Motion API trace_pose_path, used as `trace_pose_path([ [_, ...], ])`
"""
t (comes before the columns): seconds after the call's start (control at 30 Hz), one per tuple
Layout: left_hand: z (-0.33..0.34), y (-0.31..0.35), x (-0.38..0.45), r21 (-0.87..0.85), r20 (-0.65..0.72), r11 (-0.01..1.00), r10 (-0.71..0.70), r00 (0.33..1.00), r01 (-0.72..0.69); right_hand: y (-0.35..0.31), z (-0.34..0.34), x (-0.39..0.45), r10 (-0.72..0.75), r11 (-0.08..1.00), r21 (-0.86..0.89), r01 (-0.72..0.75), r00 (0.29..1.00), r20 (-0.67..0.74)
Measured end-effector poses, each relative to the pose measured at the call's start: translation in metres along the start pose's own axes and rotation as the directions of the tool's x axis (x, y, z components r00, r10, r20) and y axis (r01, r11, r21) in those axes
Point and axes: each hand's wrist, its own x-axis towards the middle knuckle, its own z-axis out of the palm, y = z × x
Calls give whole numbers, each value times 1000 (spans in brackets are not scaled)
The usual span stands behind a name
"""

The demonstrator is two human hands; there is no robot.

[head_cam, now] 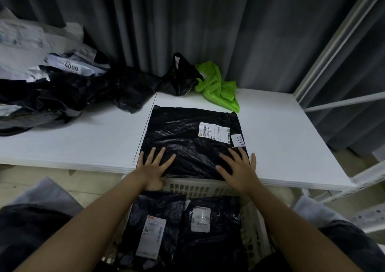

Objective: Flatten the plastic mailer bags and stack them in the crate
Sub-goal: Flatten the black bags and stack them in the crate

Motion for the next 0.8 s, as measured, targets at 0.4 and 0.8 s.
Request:
trace_pose_path([
  [0.4, -40, 28, 89, -231, -238, 956, -237, 942, 182, -51, 6, 107, 158, 987, 1, -158, 986, 47],
  [0.8, -32, 20, 118, -176, -232, 967, -223, 947, 185, -36, 29, 123, 99, 992, -82, -97, 995, 24],
])
